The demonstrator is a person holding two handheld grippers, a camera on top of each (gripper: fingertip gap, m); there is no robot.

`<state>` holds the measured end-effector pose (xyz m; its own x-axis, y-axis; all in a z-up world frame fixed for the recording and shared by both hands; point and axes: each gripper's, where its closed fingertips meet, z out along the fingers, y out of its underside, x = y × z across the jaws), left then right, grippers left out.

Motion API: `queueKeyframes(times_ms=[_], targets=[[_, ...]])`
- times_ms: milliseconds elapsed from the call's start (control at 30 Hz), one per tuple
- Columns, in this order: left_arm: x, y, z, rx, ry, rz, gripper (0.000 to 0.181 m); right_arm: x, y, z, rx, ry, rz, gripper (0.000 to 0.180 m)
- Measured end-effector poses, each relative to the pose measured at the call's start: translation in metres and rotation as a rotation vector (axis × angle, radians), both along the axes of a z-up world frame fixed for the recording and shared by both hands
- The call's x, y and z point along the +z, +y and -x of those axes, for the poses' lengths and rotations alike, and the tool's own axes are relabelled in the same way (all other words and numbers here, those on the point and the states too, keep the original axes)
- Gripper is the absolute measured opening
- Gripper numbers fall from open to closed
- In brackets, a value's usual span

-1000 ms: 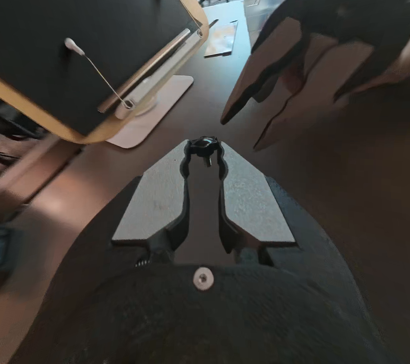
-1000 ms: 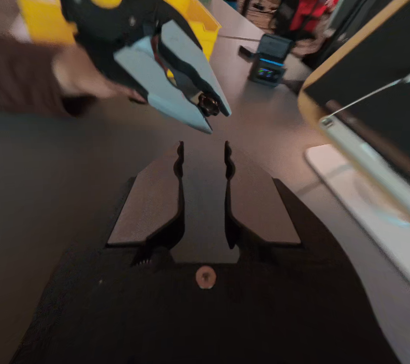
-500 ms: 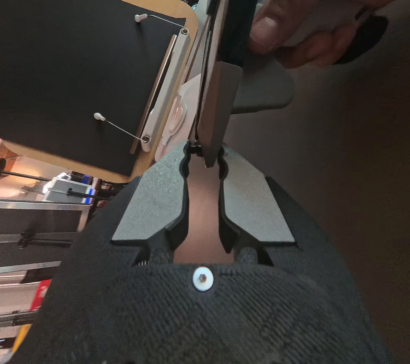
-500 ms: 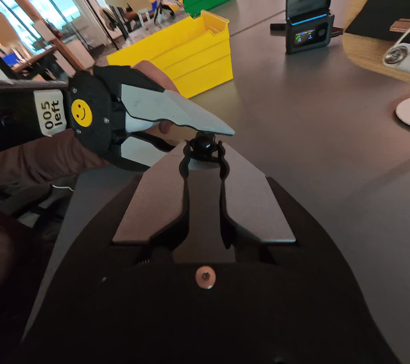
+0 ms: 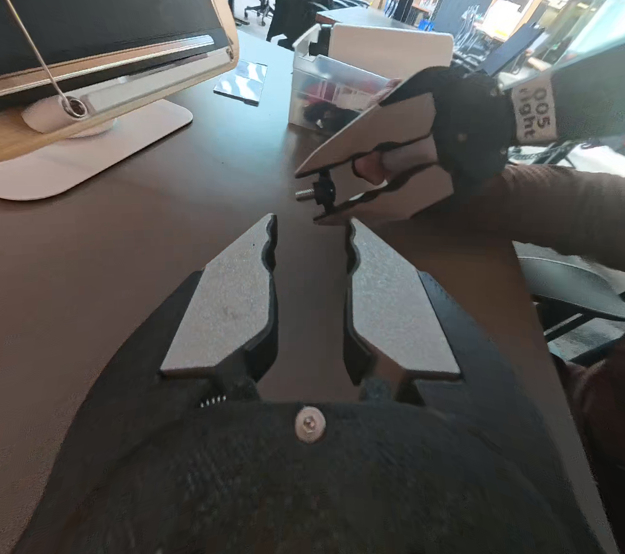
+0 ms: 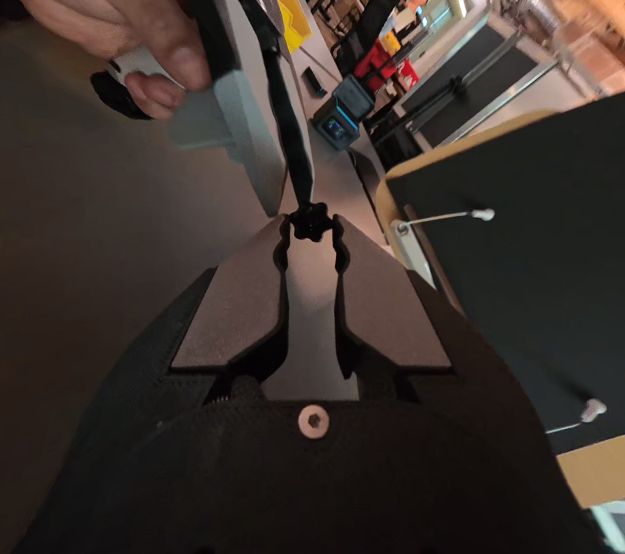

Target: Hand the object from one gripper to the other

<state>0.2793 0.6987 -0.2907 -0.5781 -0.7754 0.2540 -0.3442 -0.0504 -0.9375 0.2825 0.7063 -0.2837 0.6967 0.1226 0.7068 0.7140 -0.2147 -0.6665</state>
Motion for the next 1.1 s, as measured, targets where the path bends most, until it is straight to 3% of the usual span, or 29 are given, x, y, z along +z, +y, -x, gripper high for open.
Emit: queueKeyframes(times_ms=[100,233,300,467,533,633,800,867,1000,1100], targets=[[0.006,-0.012,0.006,-0.081,0.020,0.110,0.043,0.004,-0.001,0.007,0.005,-0.145,-0.030,0.021],[0.012,-0.017,0.009,-0.136,0.041,0.221,0.039,-0.001,0.000,0.016,0.030,-0.231,-0.022,0.022],[0.008,-0.016,0.009,-0.130,0.045,0.196,0.022,0.004,0.000,0.022,0.036,-0.235,-0.051,0.021],[0.004,-0.014,0.007,-0.089,-0.012,0.039,0.021,0.001,0.000,0.021,0.033,-0.188,-0.035,0.021],[-0.001,-0.002,0.001,0.005,-0.060,-0.124,0.022,-0.006,-0.001,0.016,0.042,-0.062,0.027,0.024],[-0.005,0.018,-0.006,0.141,-0.155,-0.421,0.021,-0.017,-0.005,0.012,0.110,0.318,0.135,0.028],[-0.001,0.019,-0.006,0.201,-0.303,-0.724,0.022,-0.006,-0.011,0.020,0.308,0.994,0.232,0.041],[-0.002,0.013,-0.005,0.191,-0.374,-0.874,0.022,0.003,-0.007,0.015,0.311,1.175,0.196,0.038],[-0.003,-0.001,-0.005,0.181,-0.449,-1.012,0.022,-0.010,-0.003,0.021,0.280,1.220,0.268,0.034],[-0.007,-0.003,-0.005,0.170,-0.438,-1.016,0.022,-0.012,0.000,0.025,0.274,1.173,0.263,0.020]])
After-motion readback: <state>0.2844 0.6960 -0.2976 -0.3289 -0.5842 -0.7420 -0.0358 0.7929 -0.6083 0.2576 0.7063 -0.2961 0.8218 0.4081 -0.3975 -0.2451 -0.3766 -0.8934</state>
